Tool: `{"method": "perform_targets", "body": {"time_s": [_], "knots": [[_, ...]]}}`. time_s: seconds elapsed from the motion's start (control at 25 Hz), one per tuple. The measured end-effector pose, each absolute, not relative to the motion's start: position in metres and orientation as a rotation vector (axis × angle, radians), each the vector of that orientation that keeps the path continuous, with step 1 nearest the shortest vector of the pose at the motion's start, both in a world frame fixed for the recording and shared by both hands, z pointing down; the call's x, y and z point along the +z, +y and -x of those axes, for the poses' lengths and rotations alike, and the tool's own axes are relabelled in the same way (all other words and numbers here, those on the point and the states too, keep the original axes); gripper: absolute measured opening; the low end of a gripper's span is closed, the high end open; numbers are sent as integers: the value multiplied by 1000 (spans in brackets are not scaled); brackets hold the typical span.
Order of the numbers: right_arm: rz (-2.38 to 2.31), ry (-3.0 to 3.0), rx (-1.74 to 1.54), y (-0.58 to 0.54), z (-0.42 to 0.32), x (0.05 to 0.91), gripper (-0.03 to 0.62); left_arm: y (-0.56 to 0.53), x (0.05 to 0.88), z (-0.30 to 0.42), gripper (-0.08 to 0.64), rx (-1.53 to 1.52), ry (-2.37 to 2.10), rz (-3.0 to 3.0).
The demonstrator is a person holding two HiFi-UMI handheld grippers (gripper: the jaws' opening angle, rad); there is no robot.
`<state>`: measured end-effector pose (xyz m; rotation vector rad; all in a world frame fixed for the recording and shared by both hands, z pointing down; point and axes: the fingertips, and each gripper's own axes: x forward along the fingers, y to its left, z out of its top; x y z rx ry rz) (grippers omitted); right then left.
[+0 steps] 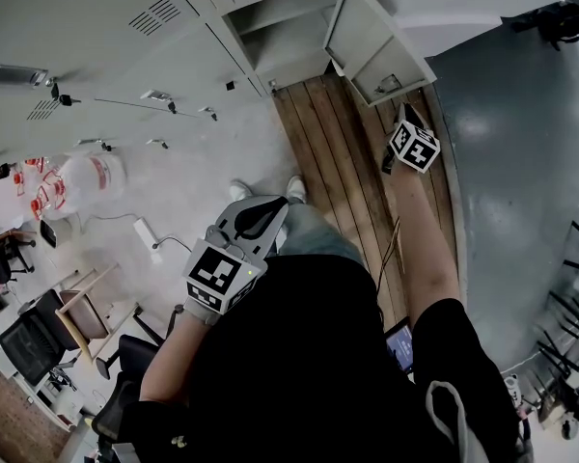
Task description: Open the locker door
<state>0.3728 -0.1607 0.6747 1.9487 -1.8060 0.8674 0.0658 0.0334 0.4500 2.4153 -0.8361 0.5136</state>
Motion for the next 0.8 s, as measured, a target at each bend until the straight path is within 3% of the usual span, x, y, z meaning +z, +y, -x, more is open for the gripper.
{"method": "perform_targets", "body": {"time_s": [0.28,0.8], "knots": [[-1855,-1912,850,-138,-353,639,57,26,443,-59,24,490,-869,-2441],[-1424,-2386,743,-92,-203,499,57,-2,409,-33,23,353,-1012,-2475]]}}
